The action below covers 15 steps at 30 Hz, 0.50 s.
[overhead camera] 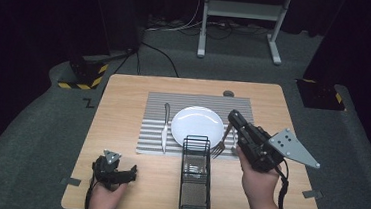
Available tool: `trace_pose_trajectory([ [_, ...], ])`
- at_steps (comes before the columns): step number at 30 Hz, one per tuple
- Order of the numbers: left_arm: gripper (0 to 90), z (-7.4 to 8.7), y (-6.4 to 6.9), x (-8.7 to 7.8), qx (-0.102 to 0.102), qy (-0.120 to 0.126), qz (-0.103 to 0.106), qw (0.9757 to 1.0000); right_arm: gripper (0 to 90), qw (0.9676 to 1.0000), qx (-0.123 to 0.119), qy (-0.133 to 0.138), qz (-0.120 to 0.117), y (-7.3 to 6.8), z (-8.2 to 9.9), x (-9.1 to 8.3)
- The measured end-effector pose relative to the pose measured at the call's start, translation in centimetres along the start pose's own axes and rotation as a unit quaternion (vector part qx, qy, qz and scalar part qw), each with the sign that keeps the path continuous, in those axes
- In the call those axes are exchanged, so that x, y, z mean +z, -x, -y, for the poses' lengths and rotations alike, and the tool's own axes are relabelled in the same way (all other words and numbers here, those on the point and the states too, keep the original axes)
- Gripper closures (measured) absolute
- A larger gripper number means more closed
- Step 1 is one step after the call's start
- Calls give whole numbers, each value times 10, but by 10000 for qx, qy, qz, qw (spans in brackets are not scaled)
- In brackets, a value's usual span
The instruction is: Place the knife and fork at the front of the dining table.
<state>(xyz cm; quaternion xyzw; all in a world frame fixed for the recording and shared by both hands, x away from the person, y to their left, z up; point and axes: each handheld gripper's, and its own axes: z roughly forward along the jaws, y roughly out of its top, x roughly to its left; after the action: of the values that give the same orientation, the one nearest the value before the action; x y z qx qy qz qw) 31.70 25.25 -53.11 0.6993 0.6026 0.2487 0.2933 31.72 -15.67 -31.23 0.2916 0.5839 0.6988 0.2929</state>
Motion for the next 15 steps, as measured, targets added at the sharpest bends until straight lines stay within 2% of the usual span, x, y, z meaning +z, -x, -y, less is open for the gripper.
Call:
trace_pose_trajectory([
  [1, 0, 0, 0, 0, 0, 0, -1, 10000, 873, 10000, 33, 34, 3, 2, -1, -1],
  [8, 0, 0, 0, 0, 1, 2, 1, 10000, 872, 9996, -160, 49, 231, 9, -3, -8],
  [15, 0, 0, 0, 0, 1, 3, 0, 10000, 873, 9976, -276, -220, 601, 35, 15, -20],
])
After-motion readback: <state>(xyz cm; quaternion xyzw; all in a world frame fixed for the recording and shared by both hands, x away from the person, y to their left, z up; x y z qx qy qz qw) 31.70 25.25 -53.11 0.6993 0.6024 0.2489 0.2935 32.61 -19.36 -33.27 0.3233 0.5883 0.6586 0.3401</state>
